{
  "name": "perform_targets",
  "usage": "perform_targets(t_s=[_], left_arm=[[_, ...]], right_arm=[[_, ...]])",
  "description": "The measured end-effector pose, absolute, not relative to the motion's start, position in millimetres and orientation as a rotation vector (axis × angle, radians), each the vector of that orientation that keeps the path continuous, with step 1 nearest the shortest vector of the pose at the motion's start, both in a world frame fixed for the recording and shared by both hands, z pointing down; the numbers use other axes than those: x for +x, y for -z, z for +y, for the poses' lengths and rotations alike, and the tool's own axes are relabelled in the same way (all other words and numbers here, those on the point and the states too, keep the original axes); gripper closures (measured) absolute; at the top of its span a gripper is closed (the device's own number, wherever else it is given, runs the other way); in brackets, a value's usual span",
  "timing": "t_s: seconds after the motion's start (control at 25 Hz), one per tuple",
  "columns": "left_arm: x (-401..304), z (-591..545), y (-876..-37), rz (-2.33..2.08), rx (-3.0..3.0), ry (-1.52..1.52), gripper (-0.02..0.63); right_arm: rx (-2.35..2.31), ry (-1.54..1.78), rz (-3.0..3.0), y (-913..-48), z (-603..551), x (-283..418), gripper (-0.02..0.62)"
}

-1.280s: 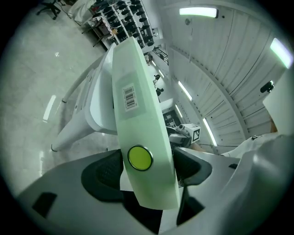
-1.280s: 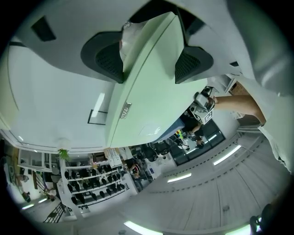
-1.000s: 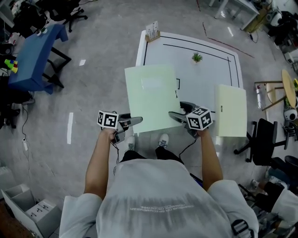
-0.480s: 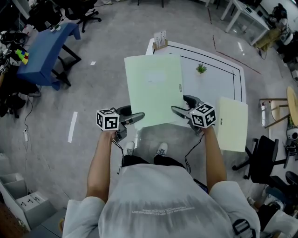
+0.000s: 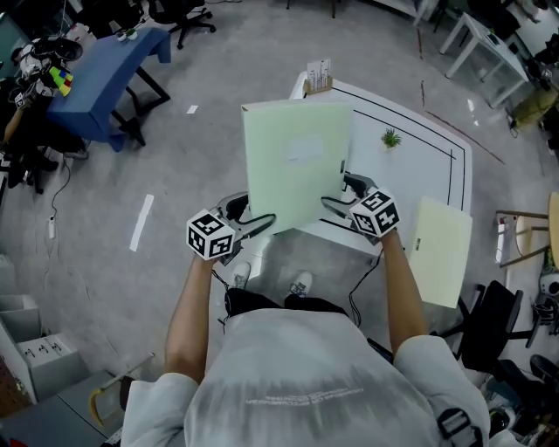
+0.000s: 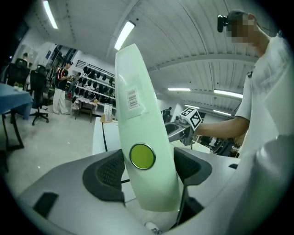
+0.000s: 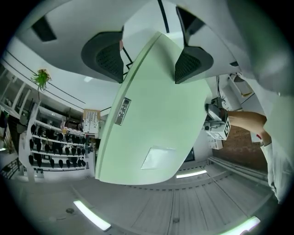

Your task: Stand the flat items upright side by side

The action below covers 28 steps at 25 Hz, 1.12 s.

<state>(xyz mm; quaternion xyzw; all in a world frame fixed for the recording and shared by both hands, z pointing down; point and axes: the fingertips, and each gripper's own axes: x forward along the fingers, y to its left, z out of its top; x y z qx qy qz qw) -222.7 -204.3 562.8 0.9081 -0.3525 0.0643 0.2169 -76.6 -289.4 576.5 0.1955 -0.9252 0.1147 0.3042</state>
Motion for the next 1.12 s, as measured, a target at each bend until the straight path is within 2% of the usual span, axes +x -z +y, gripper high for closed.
perform_targets(t_s=[0.36, 1.12], left_arm=[[-216.9, -201.5, -567.8, -1.135, 2.618, -0.254, 0.258], [-172.9, -187.6, -602.7, -0.952, 2.724, -0.498, 0.273]], right_arm=[[0.450, -0.114, -2.430, -576.5, -310.0, -86.5, 0.229], [0.389, 0.109, -2.301, -591.0, -339.4, -89.6, 0.230]])
